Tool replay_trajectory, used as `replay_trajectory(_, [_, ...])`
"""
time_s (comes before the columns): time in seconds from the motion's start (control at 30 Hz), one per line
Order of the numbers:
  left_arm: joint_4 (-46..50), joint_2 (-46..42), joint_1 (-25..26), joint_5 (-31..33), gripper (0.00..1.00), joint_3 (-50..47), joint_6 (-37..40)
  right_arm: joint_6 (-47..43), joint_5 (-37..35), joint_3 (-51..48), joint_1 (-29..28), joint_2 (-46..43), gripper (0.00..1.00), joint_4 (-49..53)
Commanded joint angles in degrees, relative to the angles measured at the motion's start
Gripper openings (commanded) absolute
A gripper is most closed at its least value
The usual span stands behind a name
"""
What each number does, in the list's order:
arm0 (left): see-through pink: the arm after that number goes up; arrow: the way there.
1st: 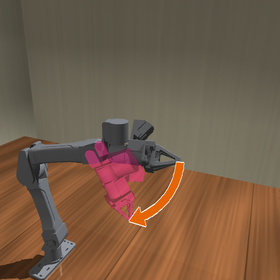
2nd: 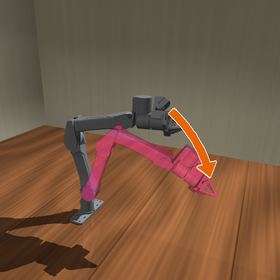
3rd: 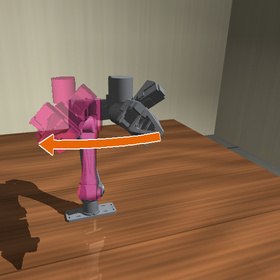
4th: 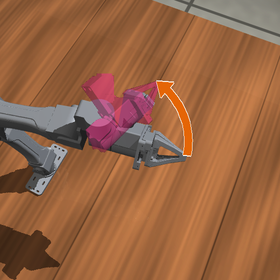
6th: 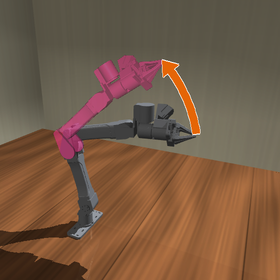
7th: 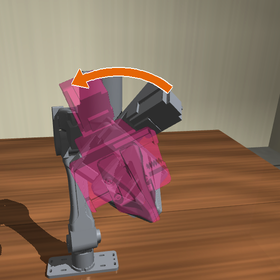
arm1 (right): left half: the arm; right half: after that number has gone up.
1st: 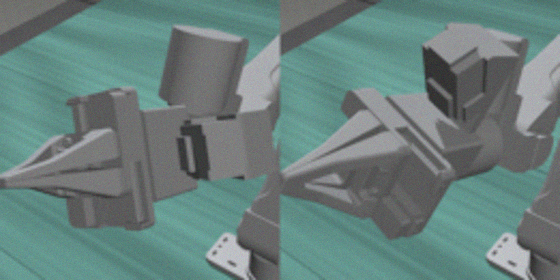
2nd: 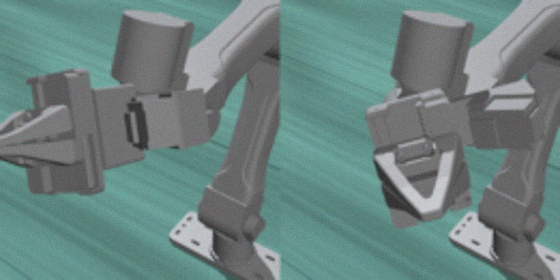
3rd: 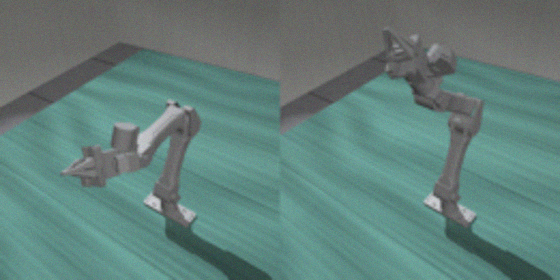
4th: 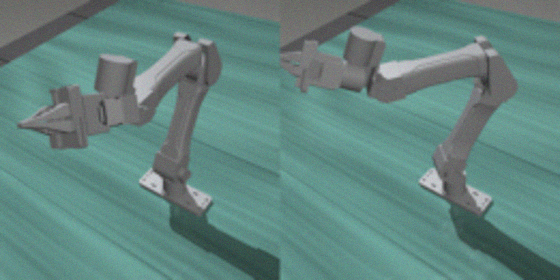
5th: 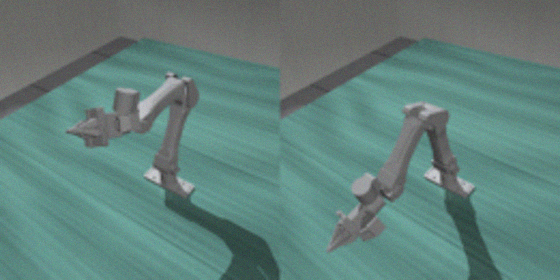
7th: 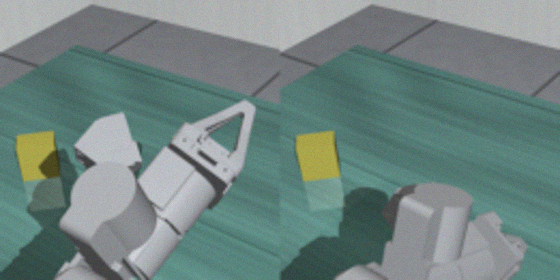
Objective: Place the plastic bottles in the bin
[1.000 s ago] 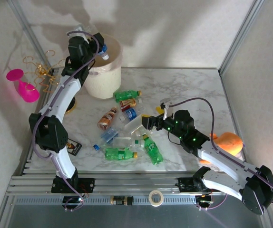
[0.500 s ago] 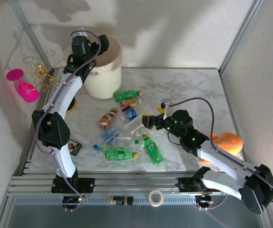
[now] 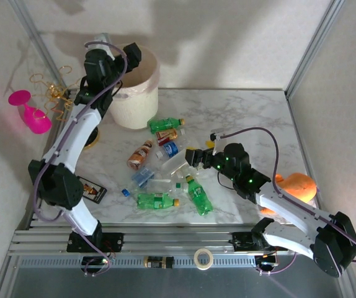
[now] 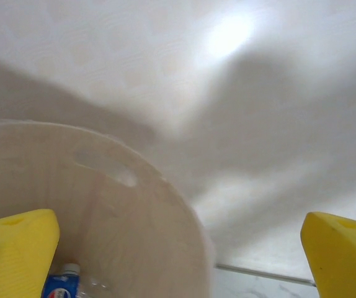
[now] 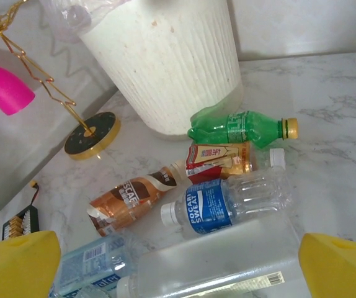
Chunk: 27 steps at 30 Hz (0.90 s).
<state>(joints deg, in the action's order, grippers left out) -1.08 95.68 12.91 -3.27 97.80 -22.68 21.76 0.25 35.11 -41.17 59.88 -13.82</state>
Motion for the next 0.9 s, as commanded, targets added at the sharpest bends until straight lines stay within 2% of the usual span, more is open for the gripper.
replay_trajectory(0.0, [-5.23, -5.97, 4.79, -0.14, 1.00, -5.45, 1.37, 0.65, 1.36, 1.88, 0.03, 2.07, 0.99, 3.24])
replay_trajectory(0.1, [-8.08, -10.02, 9.66, 1.92, 1.00, -11.45, 3.28, 2.15, -0.38, 4.15, 0.03, 4.10, 0.99, 9.00])
replay_trajectory(0.27, [-13.11, -15.89, 16.36, 2.54, 1.00, -22.43, 3.52, 9.87, -3.89, 6.54, 0.03, 5.95, 0.99, 17.69])
replay_trajectory(0.5, [-22.04, -22.88, 23.85, 7.73, 0.99, -40.24, -2.16, 22.58, -9.42, 6.24, 0.03, 5.95, 0.99, 25.62])
replay_trajectory(0.6, [-24.04, -24.68, 26.58, 11.08, 1.00, -46.27, -4.22, 27.02, -9.85, 5.87, 0.55, 5.95, 0.99, 27.31])
replay_trajectory(0.7, [-26.41, -25.58, 28.34, 11.76, 1.00, -51.82, -7.10, 33.40, -7.78, 4.50, 1.09, 6.27, 0.98, 27.11])
replay_trajectory(0.87, [-27.13, -27.00, 29.98, 12.67, 1.00, -59.22, -10.47, 42.04, -5.23, 0.74, 1.09, 7.45, 0.88, 24.20])
